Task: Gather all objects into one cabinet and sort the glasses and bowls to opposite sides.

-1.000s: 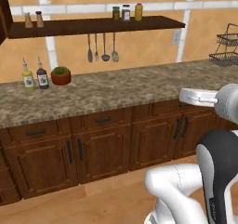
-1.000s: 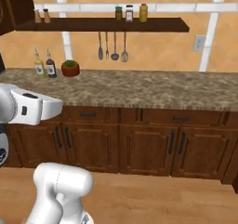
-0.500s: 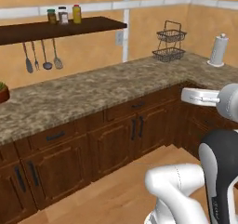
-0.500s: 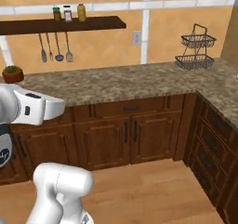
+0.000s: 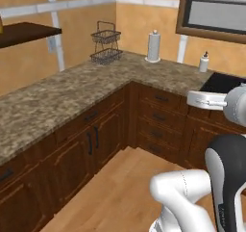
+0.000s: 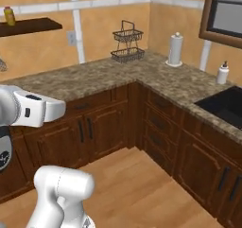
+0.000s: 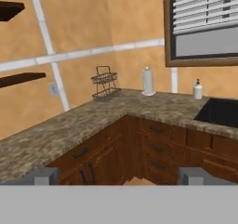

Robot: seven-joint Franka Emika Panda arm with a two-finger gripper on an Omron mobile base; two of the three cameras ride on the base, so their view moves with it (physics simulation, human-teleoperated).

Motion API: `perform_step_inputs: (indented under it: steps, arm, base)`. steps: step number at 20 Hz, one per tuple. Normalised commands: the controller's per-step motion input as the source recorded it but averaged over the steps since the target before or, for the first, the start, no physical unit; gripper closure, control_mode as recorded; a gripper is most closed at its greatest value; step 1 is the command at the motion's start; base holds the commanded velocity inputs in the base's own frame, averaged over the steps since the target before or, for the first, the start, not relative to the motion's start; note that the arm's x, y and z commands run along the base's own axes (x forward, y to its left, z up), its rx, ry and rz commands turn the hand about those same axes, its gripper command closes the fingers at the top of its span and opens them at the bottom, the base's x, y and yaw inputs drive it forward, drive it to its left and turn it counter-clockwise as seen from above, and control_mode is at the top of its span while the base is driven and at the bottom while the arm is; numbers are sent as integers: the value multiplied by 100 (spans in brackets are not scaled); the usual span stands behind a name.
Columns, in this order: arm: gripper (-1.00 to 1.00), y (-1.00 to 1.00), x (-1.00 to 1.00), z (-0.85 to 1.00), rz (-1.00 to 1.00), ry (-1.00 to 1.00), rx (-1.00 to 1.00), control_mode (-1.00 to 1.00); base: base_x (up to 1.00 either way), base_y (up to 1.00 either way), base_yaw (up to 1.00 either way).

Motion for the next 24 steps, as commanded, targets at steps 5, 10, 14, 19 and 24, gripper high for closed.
perform_step_inputs:
  steps: [5, 10, 14, 19, 24]
  arm:
    - [-100, 0, 0, 0, 0, 0, 0, 100]
    - [-100, 0, 0, 0, 0, 0, 0, 100]
    - [-100, 0, 0, 0, 0, 0, 0, 100]
    - [-100, 0, 0, 0, 0, 0, 0, 100]
    - [-100, 0, 0, 0, 0, 0, 0, 100]
  base:
    - [-28, -9, -66]
    - [-20, -25, -63]
    - [-22, -37, -61]
    - [-19, -42, -60]
    - [-7, -66, -52]
